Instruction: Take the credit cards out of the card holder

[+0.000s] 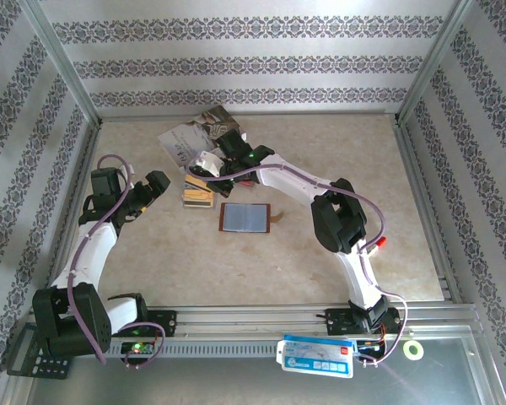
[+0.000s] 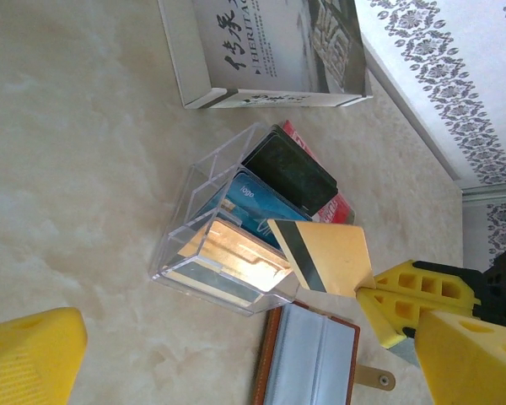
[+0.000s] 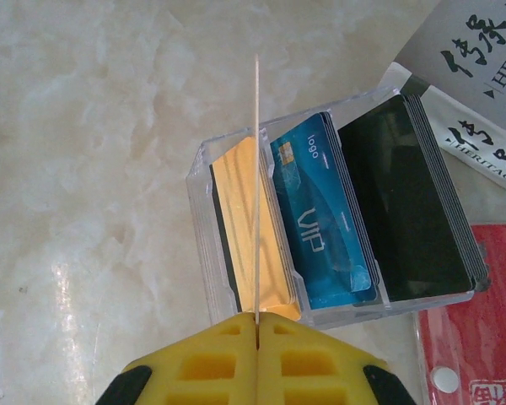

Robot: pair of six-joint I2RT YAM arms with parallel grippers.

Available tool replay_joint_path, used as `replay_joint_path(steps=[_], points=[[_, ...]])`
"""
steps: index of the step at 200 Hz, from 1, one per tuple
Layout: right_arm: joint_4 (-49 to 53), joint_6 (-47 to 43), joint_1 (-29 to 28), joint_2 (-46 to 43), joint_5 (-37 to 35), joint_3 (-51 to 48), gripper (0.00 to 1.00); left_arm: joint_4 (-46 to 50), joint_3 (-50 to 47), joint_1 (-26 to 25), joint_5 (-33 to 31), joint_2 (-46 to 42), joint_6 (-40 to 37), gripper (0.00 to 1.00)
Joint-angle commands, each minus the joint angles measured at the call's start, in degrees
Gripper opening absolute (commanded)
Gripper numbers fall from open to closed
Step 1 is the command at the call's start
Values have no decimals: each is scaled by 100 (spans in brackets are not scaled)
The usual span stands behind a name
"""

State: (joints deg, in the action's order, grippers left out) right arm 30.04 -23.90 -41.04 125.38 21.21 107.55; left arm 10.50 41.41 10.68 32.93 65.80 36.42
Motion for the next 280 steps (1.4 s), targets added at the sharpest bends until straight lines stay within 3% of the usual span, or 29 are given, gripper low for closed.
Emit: replay_joint_path(steps=[1, 121, 179, 202, 238, 263, 280], points=[[132, -320, -50, 184, -67, 198, 0, -332, -88, 101, 172, -46, 53, 100], [495, -704, -45, 478, 29, 537, 0, -311, -43, 110, 219, -24, 40, 100], [584, -593, -70, 567, -120, 710, 18, -300, -35, 110, 234, -45, 49, 100], [540, -459, -77, 444, -245, 728, 20, -288, -12, 111, 233, -43, 49, 100], [432, 281, -68, -24, -481, 612, 24, -246, 8, 110, 254, -51, 18, 100], [208, 1500, -71, -488, -962, 211, 37, -165, 25, 109, 257, -57, -52, 100], [44, 2483, -71, -812, -1272, -215, 38, -159, 19, 110, 252, -42, -68, 100]])
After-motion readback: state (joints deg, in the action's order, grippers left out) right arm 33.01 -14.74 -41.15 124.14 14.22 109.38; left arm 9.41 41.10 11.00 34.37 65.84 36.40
